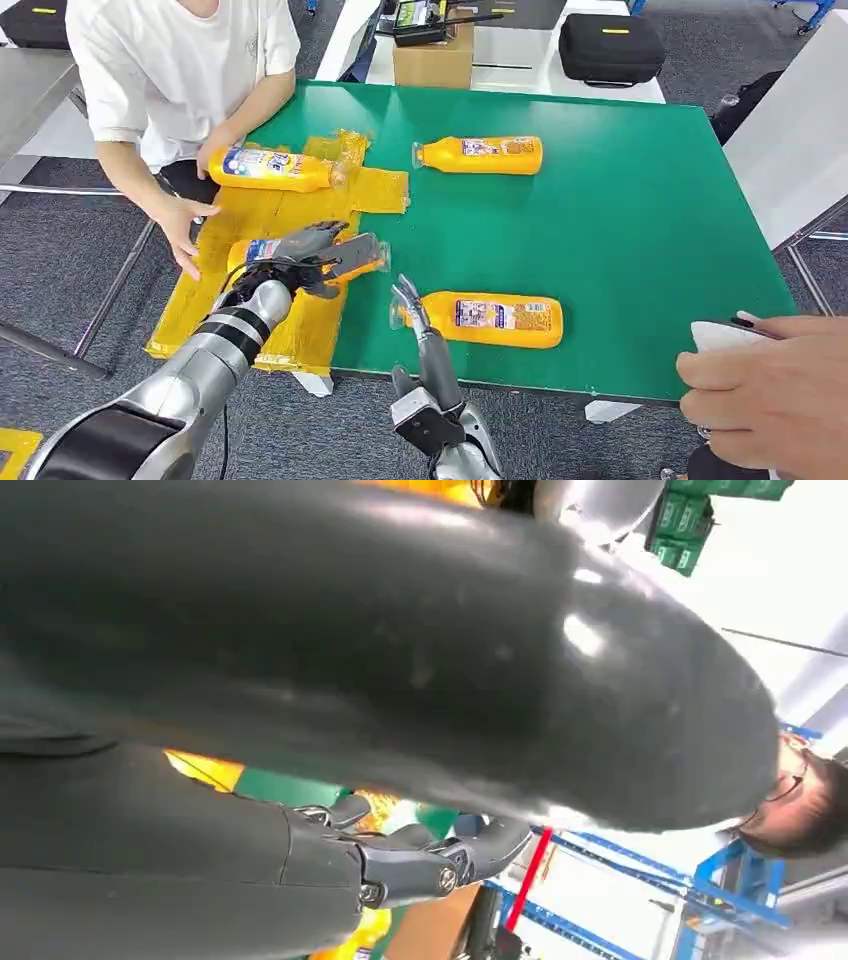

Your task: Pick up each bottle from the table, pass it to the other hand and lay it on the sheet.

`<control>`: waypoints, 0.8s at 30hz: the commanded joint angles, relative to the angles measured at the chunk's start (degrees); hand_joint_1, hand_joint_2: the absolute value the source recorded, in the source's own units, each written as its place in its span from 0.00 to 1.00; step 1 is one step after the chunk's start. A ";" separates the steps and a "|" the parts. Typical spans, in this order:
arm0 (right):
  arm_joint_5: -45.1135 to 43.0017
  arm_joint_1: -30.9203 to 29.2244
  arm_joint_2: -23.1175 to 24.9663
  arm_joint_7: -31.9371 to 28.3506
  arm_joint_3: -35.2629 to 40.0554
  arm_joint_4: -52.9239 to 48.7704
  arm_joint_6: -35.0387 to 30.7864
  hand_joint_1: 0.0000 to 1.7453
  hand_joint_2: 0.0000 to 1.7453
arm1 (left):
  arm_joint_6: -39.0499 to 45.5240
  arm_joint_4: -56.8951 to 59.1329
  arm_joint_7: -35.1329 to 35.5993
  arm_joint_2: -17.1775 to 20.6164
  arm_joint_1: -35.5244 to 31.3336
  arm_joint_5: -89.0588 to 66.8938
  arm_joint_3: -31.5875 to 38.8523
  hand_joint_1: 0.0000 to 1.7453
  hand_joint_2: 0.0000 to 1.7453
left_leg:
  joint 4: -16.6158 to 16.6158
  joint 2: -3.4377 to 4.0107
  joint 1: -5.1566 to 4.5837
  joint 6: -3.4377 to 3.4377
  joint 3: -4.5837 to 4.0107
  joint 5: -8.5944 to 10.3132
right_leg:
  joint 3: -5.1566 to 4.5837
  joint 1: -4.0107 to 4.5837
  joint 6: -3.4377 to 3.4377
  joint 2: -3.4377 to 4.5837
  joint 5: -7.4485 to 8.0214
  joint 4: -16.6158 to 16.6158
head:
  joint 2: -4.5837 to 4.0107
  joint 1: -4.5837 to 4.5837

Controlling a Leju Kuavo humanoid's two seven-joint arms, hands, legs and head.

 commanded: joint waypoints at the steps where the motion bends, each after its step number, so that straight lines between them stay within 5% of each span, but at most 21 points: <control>1: -0.59 -2.41 -0.21 -0.23 -0.61 4.09 -0.17 0.00 0.00 | -2.89 9.16 1.22 0.17 -3.89 0.96 -1.52 0.00 1.00 | -0.02 0.03 0.05 -0.06 0.26 -0.08 | 0.28 0.07 -0.10 -0.03 -0.07 -0.04 | 0.00 0.00; 13: -1.01 -2.64 -0.21 -0.55 -0.60 4.84 -0.83 0.00 0.00 | -3.11 8.95 -1.19 0.25 -3.60 6.42 0.94 0.00 1.00 | -0.05 0.08 0.03 -0.06 0.29 -0.08 | 0.32 0.04 -0.10 0.03 -0.06 -0.05 | 0.00 0.00; 17: -0.73 -1.52 -0.87 -1.10 -0.64 3.58 -2.56 0.00 0.00 | -3.45 -2.14 -12.61 -0.79 2.68 18.98 5.94 0.00 1.00 | -0.08 0.05 -0.01 -0.03 0.20 -0.04 | 0.22 0.00 -0.05 0.03 -0.03 -0.06 | 0.00 0.00; 21: -1.97 0.72 -3.07 -1.10 0.54 -2.81 -10.47 0.00 0.00 | -3.14 -27.77 -17.06 -1.98 16.76 39.09 6.09 0.00 1.00 | -0.08 0.13 0.02 -0.05 0.49 -0.20 | 0.52 0.04 -0.12 0.05 -0.16 -0.11 | 0.00 -0.02; 22: -1.74 1.30 -3.59 -1.10 0.59 -3.63 -11.75 0.00 1.00 | -2.79 -33.61 -16.31 -1.60 20.07 43.26 4.85 0.00 1.00 | -0.09 0.06 -0.01 -0.02 0.26 -0.10 | 0.28 -0.01 -0.05 0.01 -0.08 -0.10 | 0.00 0.00; 24: 2.56 3.65 -4.63 -1.10 -1.24 -5.66 -15.57 0.00 1.00 | -0.80 -45.43 -17.24 -1.47 27.09 54.01 3.51 0.00 1.00 | -0.07 0.19 0.01 -0.04 0.74 -0.39 | 0.76 0.04 -0.12 0.08 -0.33 -0.13 | 0.00 -0.02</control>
